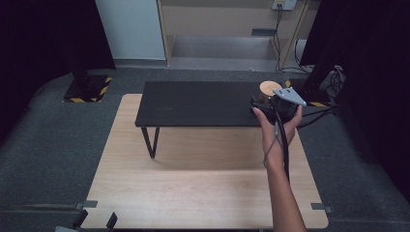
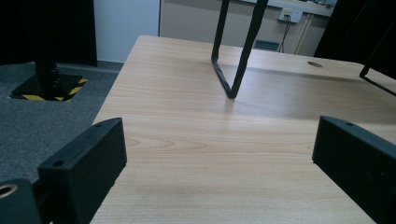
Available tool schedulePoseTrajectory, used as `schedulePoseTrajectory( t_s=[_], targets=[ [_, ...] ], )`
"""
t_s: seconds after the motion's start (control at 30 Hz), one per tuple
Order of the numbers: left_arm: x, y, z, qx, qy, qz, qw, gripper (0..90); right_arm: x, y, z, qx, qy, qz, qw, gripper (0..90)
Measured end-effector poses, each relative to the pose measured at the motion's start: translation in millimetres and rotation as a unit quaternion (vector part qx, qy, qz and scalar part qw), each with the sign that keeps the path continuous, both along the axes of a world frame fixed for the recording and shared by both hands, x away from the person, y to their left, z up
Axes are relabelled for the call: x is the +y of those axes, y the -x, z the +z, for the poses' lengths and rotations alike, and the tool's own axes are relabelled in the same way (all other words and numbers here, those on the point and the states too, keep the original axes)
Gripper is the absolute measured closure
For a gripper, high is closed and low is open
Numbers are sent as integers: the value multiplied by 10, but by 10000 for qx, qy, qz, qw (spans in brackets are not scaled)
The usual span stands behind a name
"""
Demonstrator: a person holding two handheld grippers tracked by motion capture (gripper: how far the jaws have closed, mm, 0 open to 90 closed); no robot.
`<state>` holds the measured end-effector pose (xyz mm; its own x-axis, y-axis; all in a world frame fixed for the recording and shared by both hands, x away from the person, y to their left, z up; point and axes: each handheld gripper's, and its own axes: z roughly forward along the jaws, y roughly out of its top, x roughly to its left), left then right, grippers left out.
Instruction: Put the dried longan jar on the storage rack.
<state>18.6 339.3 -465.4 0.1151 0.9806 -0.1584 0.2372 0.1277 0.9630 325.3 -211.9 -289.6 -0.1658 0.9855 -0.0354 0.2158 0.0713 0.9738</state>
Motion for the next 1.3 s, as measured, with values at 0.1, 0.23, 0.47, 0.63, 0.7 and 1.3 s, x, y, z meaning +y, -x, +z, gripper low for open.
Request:
schedulePoseTrajectory(
  t_s=[0.1,0.23,0.47,0.63,0.7,1.3],
  targets=[
    [5,11,3,-7,-3,6,10000,16,9,16,4,-7,23,3,10000,5],
    [9,22,6,-20,-3,9,10000,16,-4,59,-4,-38,19,-41,10000,8],
    [6,39,12,-36,-9,-28,10000,16,-83,164,-56,-40,-85,-17,10000,9],
    [-2,52,15,-39,-2,-20,10000,16,-103,287,-79,-104,-91,44,9999,10],
    [-7,53,18,-39,-12,-29,10000,16,-105,346,-96,-131,-99,74,9998,10],
    [-79,-19,26,11,-134,-190,9997,16,-94,1344,-480,-417,-98,53,9991,17]
  ],
)
